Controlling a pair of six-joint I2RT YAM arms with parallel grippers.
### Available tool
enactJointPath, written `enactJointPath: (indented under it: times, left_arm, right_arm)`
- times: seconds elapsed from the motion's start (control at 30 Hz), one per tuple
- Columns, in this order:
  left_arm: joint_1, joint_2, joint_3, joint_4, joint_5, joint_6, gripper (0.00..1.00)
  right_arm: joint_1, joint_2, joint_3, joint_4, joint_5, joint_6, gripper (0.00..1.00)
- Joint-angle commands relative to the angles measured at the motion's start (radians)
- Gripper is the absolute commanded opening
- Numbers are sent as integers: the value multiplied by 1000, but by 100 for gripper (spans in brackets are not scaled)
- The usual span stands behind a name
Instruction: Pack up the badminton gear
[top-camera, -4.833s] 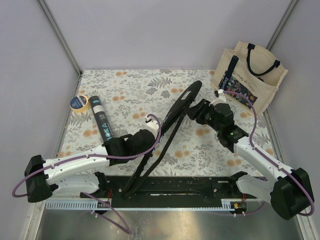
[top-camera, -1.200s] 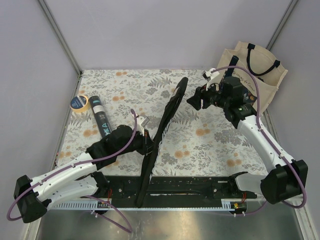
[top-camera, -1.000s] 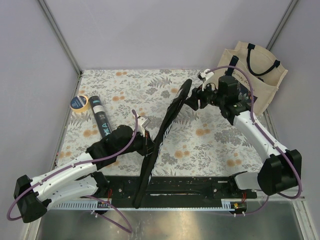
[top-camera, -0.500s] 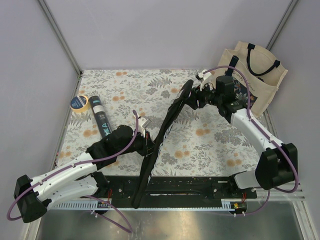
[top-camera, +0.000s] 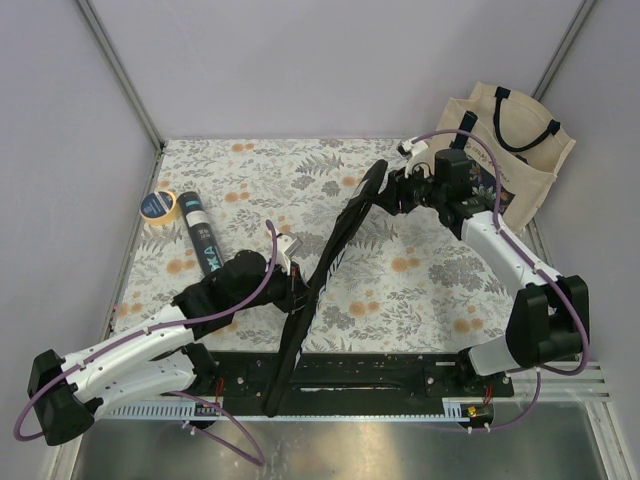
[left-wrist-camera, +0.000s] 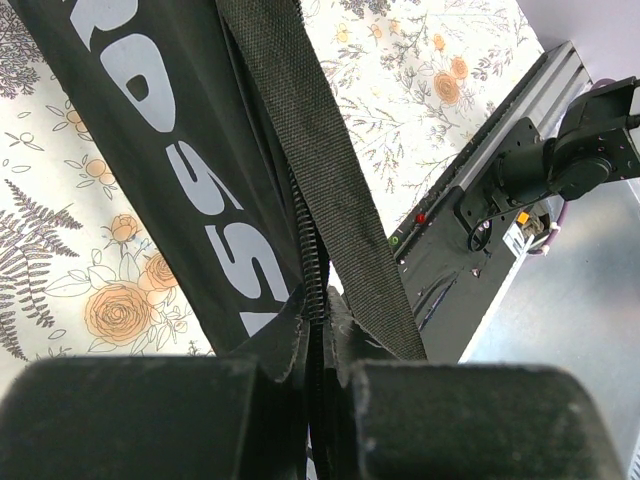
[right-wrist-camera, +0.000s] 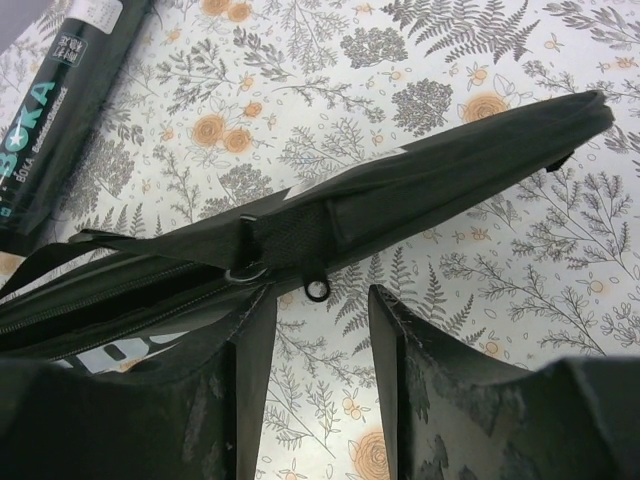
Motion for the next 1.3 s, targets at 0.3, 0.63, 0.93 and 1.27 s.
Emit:
enactJointPath:
  times: [0.3,0.63,0.93,1.27]
  left_arm:
    - [4,2,37,127,42,19,0]
    - [7,10,42,127,42,20,0]
    - [7,45,56,122,2,11,0]
    - [9,113,91,144,-33,-10,0]
  right_arm:
    - [-32,47,73,46,-130,61,49]
    - [-34,63,65,64,-126,79,24]
    - [-35,8,2,113,-145,222,0]
    - [35,-118,-171,188,-112,290,0]
